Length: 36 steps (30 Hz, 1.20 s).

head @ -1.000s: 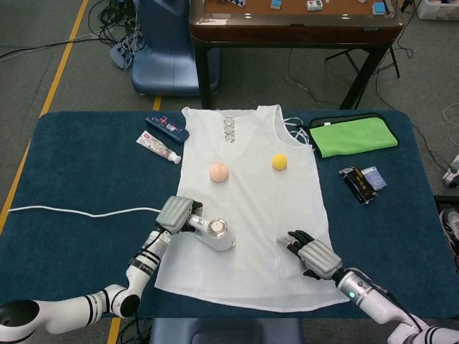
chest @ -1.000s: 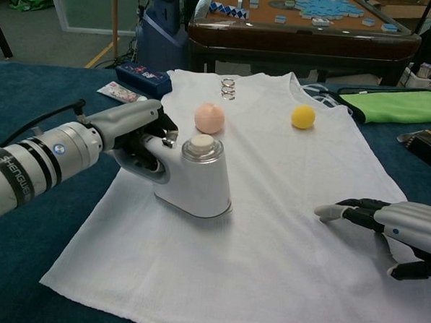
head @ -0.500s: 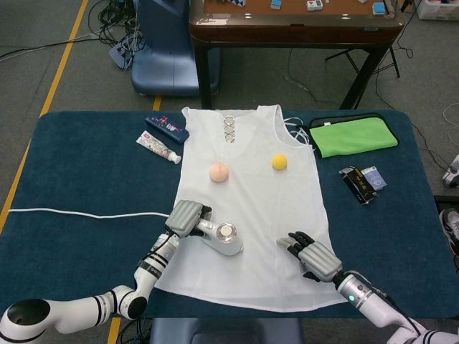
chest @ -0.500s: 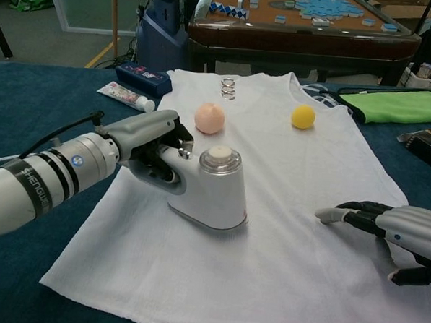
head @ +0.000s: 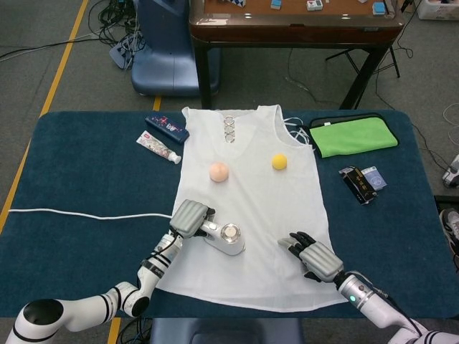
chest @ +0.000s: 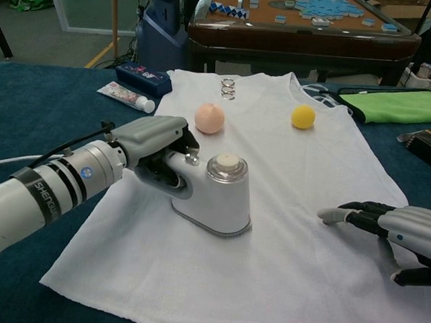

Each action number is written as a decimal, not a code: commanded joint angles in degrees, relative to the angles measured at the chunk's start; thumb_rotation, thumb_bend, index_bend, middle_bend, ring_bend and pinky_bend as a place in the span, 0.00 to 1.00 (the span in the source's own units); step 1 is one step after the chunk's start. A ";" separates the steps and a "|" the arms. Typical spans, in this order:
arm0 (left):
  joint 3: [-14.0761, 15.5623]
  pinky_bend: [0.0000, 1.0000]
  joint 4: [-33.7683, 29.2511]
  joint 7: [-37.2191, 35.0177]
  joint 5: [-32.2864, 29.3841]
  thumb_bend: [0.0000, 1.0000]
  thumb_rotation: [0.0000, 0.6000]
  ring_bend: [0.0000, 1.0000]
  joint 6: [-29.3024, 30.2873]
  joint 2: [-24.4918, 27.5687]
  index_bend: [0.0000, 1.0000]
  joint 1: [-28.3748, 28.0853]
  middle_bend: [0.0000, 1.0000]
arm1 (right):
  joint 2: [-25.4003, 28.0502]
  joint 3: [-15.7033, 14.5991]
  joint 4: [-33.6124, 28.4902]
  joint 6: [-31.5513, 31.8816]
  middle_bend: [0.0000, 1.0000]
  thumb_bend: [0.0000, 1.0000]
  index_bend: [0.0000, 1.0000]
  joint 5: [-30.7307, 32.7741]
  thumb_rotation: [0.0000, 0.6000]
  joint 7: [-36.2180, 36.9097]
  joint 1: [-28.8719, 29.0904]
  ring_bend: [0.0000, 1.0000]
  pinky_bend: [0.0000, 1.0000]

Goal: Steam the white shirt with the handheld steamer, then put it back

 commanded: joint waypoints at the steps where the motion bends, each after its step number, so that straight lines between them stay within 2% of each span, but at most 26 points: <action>1: 0.55 0.67 3.08 -2.26 1.69 0.21 1.00 0.71 1.21 -0.71 0.84 -0.14 0.81 | -0.09 -0.05 0.02 -0.34 0.12 1.00 0.00 0.12 1.00 -0.17 0.13 0.01 0.00; 16: 1.57 0.67 12.23 -5.70 5.26 0.21 1.00 0.70 3.80 -1.16 0.84 0.04 0.81 | -0.20 -0.11 -0.79 -0.36 0.12 1.00 0.00 0.12 1.00 -1.25 0.34 0.01 0.00; 24: 2.23 0.67 11.10 -5.72 6.50 0.20 1.00 0.70 5.38 -1.55 0.84 0.60 0.81 | -0.64 -0.58 -1.47 -0.67 0.12 1.00 0.00 -0.57 1.00 -1.84 0.74 0.01 0.00; 36: 1.77 0.67 10.65 -3.39 6.92 0.20 1.00 0.70 3.98 -4.54 0.84 -1.16 0.81 | 0.24 -1.00 -1.85 -0.17 0.12 1.00 0.00 -0.17 1.00 -2.45 0.15 0.01 0.00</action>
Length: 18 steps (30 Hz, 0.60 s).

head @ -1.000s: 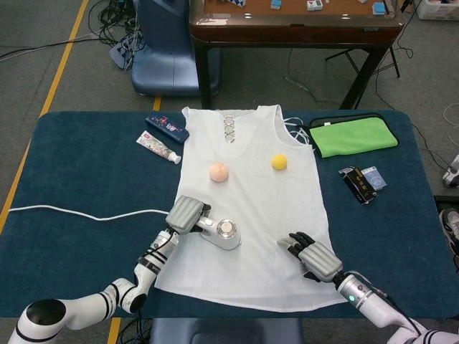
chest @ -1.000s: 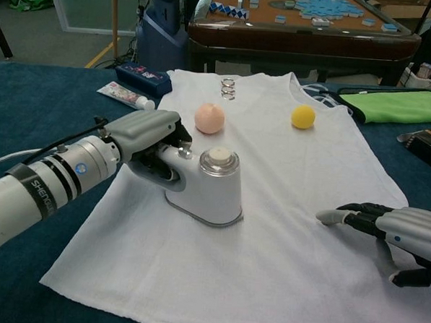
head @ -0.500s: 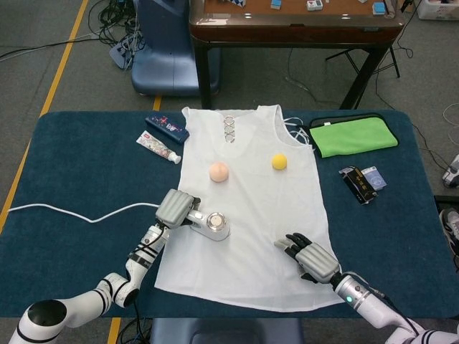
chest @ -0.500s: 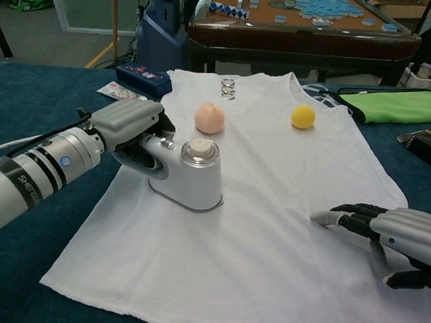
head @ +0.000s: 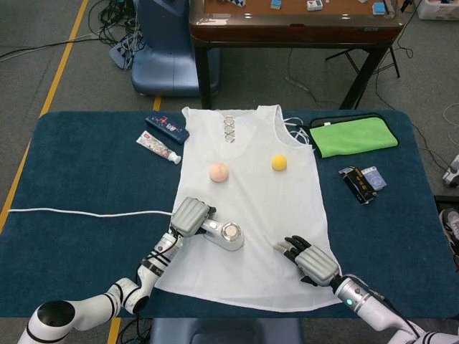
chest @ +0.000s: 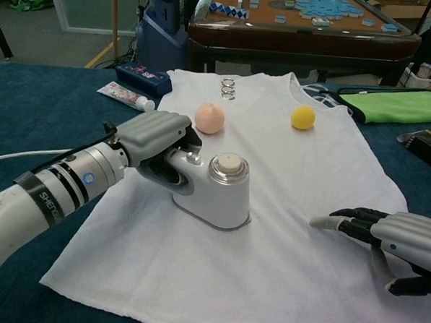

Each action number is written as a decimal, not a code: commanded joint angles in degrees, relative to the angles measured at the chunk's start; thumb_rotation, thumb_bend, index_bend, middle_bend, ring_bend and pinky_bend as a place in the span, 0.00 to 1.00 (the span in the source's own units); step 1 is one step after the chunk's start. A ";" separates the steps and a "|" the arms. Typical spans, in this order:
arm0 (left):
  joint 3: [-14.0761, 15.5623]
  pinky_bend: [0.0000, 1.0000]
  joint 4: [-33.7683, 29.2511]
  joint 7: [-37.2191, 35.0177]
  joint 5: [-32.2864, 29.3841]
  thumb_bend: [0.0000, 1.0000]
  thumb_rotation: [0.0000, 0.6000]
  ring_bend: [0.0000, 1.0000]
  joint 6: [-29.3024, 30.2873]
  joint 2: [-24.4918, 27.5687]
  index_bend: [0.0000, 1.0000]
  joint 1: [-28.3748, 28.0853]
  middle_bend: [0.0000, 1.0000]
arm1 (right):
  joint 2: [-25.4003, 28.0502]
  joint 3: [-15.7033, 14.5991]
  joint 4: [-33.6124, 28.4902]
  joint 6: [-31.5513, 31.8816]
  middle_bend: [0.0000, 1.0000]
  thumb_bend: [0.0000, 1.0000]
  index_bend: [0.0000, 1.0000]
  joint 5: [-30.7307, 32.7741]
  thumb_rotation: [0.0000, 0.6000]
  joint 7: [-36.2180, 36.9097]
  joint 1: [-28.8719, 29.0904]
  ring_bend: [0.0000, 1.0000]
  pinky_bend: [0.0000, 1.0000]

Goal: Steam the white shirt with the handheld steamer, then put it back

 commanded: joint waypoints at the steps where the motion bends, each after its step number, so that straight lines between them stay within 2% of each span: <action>1: -0.22 0.67 0.80 0.37 -0.09 0.21 1.00 0.70 -0.42 -0.38 0.84 -0.32 0.81 | 0.18 -0.06 0.07 0.12 0.12 1.00 0.00 0.18 1.00 0.03 -0.19 0.01 0.00; 10: -0.52 0.67 3.35 -0.53 -0.51 0.20 1.00 0.70 -0.28 0.89 0.84 0.36 0.81 | 0.46 -0.04 0.64 0.67 0.12 1.00 0.00 0.50 1.00 0.71 -0.66 0.01 0.00; 18: 1.01 0.67 2.89 -1.25 0.35 0.21 1.00 0.70 1.31 3.31 0.84 2.47 0.81 | 0.64 -0.02 0.87 0.91 0.12 1.00 0.00 0.46 1.00 1.13 -0.75 0.01 0.00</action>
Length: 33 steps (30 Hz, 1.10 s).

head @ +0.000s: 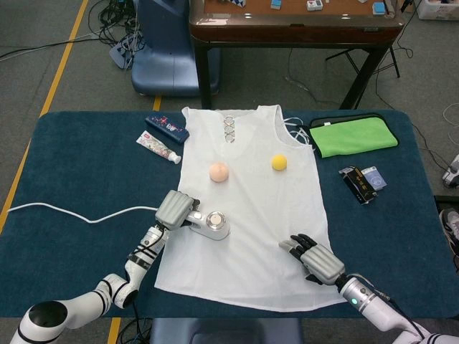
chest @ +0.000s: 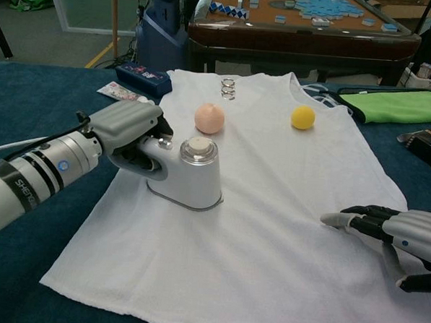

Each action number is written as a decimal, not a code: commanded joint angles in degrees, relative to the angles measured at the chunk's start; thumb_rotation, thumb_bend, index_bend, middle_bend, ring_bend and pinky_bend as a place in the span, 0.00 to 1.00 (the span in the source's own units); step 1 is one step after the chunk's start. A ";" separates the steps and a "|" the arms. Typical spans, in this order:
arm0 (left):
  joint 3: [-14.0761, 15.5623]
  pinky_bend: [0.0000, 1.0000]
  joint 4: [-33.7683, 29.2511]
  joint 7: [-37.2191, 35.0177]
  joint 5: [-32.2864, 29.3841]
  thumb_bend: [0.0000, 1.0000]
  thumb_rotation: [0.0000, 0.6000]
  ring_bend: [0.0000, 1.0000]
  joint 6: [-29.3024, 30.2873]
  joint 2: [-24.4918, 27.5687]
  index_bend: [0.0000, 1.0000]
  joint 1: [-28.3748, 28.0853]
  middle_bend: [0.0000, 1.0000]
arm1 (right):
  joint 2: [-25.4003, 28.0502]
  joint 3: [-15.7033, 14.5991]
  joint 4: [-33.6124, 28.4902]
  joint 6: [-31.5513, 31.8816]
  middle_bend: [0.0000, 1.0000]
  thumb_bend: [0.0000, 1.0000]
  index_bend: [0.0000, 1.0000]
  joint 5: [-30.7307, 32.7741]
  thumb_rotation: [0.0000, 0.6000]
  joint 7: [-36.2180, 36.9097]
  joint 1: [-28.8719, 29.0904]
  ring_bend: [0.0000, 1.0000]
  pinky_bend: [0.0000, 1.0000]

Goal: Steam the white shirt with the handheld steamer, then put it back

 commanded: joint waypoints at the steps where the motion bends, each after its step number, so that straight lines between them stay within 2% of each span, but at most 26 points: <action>1: 0.72 0.67 -0.77 -0.06 0.54 0.20 1.00 0.70 0.63 0.62 0.84 0.68 0.81 | 0.07 -0.04 0.03 0.08 0.12 1.00 0.00 -0.02 1.00 0.10 -0.06 0.01 0.00; 19: 3.97 0.67 -10.54 4.17 4.67 0.21 1.00 0.70 1.43 0.66 0.83 0.84 0.80 | 0.86 -0.23 -0.27 1.12 0.12 1.00 0.00 -0.18 1.00 0.23 -0.84 0.01 0.00; 24: 4.43 0.67 -10.05 5.32 6.10 0.21 1.00 0.69 2.03 0.05 0.83 0.51 0.80 | 0.99 -0.26 -0.27 1.15 0.12 1.00 0.00 -0.14 1.00 0.25 -1.00 0.01 0.00; 33: 3.09 0.67 -5.89 3.30 6.25 0.21 1.00 0.69 2.75 -0.29 0.83 -0.05 0.80 | 0.90 -0.18 -0.12 1.03 0.12 1.00 0.00 -0.19 1.00 0.43 -1.00 0.01 0.00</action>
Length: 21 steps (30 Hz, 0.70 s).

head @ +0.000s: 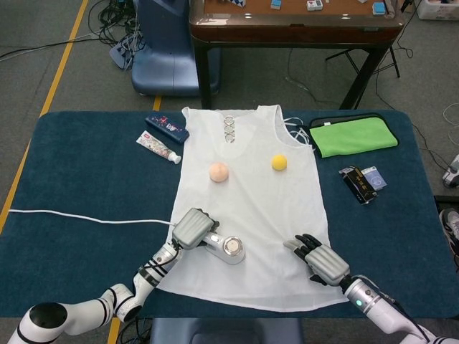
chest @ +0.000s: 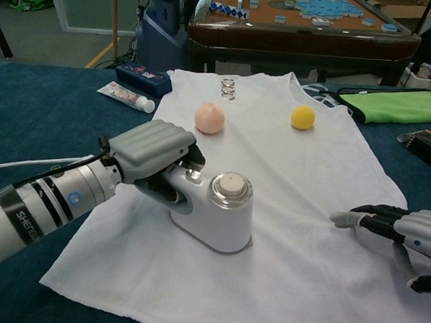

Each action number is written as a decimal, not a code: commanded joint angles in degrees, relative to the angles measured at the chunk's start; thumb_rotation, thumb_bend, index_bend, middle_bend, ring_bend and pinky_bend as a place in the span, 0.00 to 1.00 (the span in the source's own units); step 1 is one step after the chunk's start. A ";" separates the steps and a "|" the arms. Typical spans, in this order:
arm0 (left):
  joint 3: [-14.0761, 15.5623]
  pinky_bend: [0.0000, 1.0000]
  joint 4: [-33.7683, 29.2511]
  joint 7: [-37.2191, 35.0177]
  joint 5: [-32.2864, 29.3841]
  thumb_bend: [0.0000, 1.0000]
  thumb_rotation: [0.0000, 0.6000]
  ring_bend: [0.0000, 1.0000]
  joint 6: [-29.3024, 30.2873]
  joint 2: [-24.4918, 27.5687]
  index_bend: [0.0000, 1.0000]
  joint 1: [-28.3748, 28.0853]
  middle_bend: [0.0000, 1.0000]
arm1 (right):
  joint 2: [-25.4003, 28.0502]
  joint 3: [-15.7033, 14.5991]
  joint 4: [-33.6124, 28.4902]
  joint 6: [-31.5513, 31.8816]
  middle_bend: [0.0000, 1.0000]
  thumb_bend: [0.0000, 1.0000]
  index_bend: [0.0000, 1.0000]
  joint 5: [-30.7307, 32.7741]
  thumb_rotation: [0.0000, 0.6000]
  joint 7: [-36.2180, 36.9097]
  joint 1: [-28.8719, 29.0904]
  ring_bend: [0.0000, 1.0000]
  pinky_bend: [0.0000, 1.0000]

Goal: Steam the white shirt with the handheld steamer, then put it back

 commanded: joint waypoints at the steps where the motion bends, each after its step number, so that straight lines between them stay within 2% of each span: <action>1: -0.42 0.67 2.02 -0.88 0.12 0.21 1.00 0.69 0.41 -0.11 0.83 -0.22 0.80 | -0.04 0.07 -0.02 -0.07 0.12 1.00 0.00 -0.01 1.00 0.05 0.07 0.01 0.00; 21: -2.22 0.66 12.76 -5.88 -1.90 0.20 1.00 0.69 -0.08 0.10 0.83 -0.59 0.80 | 0.16 0.49 -1.05 -0.64 0.12 1.00 0.00 0.27 1.00 -0.53 0.34 0.01 0.00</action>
